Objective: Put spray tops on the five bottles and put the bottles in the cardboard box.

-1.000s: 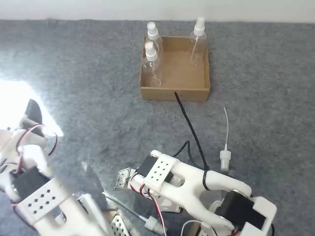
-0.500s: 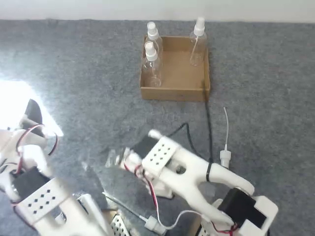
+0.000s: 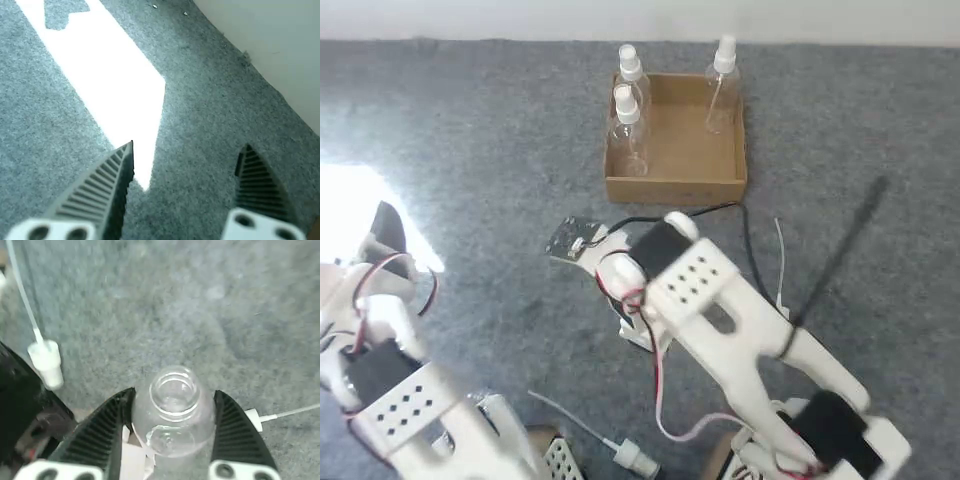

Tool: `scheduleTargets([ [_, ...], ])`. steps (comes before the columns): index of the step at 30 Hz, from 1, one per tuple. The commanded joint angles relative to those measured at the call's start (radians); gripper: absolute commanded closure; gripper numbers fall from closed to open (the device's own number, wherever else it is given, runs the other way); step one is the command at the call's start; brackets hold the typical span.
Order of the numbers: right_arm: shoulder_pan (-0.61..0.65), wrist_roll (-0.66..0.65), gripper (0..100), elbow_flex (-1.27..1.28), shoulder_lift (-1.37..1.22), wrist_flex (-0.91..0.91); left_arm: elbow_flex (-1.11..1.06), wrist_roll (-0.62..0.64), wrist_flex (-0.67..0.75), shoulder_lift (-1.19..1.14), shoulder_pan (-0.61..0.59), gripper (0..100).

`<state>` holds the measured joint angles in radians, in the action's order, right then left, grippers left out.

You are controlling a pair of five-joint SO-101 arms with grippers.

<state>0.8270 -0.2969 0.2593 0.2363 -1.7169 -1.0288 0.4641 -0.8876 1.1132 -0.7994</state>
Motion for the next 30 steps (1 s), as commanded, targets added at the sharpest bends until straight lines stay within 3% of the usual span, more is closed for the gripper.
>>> scheduleTargets([
  [1, -0.016, 0.083, 85.3, -0.055, 0.205, -0.015, 0.013, 0.006, 0.029, 0.008, 0.003, 70],
  [7, -0.151, 0.155, 85.3, -0.054, 0.357, -0.015, 0.015, -0.008, 0.028, 0.008, 0.080, 70],
  [16, -0.390, 0.216, 85.3, -0.054, 0.403, -0.012, 0.018, -0.157, 0.023, 0.009, 0.215, 70],
  [21, -0.493, 0.235, 85.3, -0.008, 0.403, 0.061, 0.065, -0.339, -0.071, 0.008, 0.316, 70],
  [30, -0.568, 0.236, 85.3, 0.160, 0.404, 0.188, 0.153, -0.675, -0.285, -0.002, 0.482, 70],
])
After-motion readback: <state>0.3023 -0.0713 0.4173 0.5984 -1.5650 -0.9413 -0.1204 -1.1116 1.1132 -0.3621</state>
